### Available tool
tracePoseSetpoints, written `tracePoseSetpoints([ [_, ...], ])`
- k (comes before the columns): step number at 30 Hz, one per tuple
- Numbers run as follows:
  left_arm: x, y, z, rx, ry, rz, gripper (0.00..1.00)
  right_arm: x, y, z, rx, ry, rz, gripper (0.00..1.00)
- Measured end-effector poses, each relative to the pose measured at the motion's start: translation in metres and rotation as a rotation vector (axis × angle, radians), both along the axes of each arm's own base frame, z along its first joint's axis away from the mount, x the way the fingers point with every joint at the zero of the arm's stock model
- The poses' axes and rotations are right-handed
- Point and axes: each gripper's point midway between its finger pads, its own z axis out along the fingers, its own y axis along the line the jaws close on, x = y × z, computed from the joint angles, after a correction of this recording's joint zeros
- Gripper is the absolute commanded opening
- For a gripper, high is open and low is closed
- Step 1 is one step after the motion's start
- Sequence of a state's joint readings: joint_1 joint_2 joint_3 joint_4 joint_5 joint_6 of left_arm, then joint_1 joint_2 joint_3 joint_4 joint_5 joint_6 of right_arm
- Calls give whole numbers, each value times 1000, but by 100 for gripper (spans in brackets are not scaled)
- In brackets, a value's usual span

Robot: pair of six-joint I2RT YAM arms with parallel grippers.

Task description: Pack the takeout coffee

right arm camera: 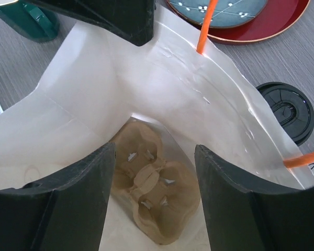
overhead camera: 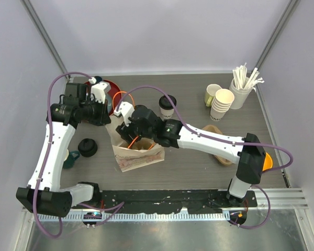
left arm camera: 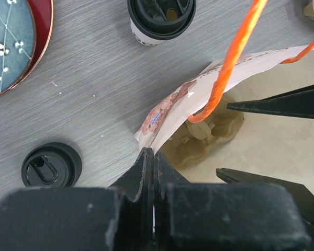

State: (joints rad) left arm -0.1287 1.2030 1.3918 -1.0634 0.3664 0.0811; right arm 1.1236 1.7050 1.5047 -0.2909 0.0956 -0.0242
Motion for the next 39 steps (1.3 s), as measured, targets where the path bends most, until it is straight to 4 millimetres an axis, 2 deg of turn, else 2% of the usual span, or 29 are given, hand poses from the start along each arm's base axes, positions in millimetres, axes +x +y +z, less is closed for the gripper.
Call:
tracePoseSetpoints([
  [5, 0, 0, 0, 3, -2, -4, 0, 1, 1, -3, 23, -7, -4, 74],
  [8, 0, 0, 0, 4, -3, -3, 0, -1, -2, 3, 52, -13, -7, 75],
  [12, 0, 1, -1, 8, -1, -1, 0, -2, -4, 27, 129, -27, -18, 77],
  [16, 0, 2, -1, 10, -1, 0, 0, 1, -10, 59, 225, -33, -44, 87],
  [21, 0, 2, -1, 13, -1, 2, 0, 2, -14, 83, 312, -16, -57, 88],
  [30, -3, 3, 3, 21, -1, 2, 0, 19, -25, 85, 364, 62, -127, 88],
  [34, -5, 8, 7, 43, 1, 15, 0, 18, -27, 89, 384, 90, -113, 88],
  [37, -5, 12, 8, 61, -2, 27, 0, 6, -27, 113, 421, 98, -59, 88],
  [39, -7, 14, 7, 75, 5, 33, 0, -2, -32, 139, 464, 80, -28, 89],
])
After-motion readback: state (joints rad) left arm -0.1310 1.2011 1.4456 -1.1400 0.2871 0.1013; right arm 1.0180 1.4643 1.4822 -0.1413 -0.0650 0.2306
